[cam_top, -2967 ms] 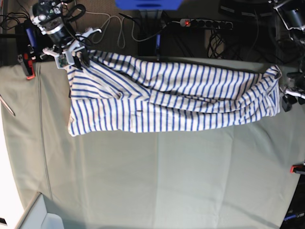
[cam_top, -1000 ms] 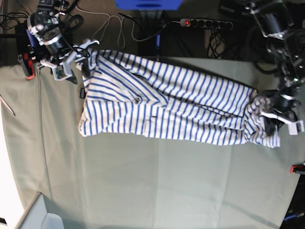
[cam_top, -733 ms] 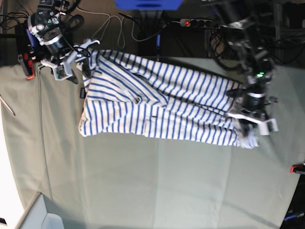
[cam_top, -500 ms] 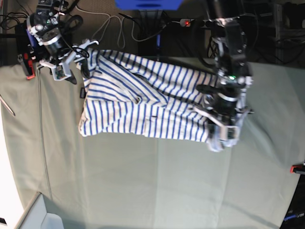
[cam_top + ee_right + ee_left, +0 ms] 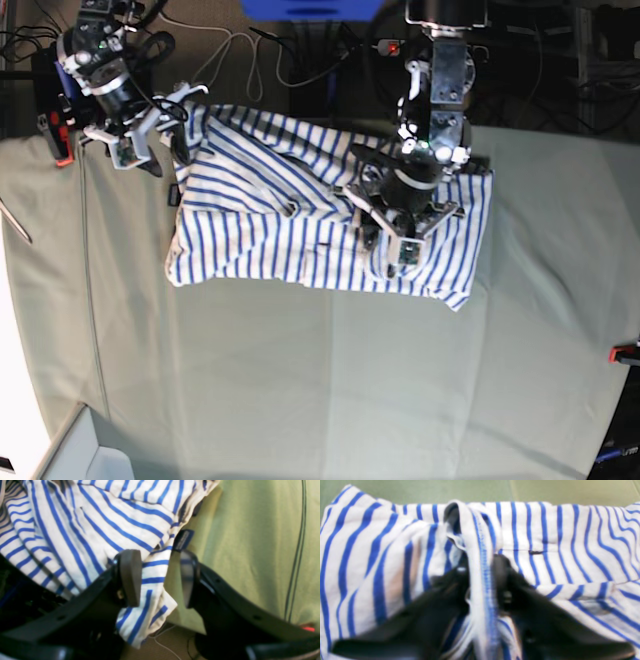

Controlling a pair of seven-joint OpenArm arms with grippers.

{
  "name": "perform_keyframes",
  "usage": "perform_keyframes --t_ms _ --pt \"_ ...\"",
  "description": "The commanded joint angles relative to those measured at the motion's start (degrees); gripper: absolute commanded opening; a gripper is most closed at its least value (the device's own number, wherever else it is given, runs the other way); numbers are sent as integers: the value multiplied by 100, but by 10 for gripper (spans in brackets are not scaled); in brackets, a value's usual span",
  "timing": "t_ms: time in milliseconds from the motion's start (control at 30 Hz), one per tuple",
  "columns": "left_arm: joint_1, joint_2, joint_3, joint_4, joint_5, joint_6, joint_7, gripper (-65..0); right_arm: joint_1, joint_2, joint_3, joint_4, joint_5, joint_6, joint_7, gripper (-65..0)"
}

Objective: Layout the t-shirt on the table in an organized manner, then fold the t-shirt properly
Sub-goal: 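Carry the strip end with the left gripper over toward the right gripper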

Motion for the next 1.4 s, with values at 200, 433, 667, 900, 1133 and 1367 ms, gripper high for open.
perform_keyframes --t_ms 200,433,667,900,1133,1367 --pt "179 38 512 780 -368 -11 -173 -173 -10 22 43 104 85 62 152 -381" --pt "214 -93 363 1738 -1124 7 -137 -169 377 -285 245 60 94 62 143 -347" --pt "329 -919 -174 1386 -1274 25 -129 -169 896 -408 307 25 103 62 -886 -257" --pt "443 -1042 -1290 1290 -1274 -11 -137 -167 1045 -417 289 42 112 62 -1246 -257" --pt "408 -1042 -1747 1290 -1256 -19 -137 -168 1045 -417 289 25 112 62 -1264 -256" --pt "434 -1034 -1712 1290 -1239 -19 -137 -168 1256 -470 316 -353 112 62 -1272 -254"
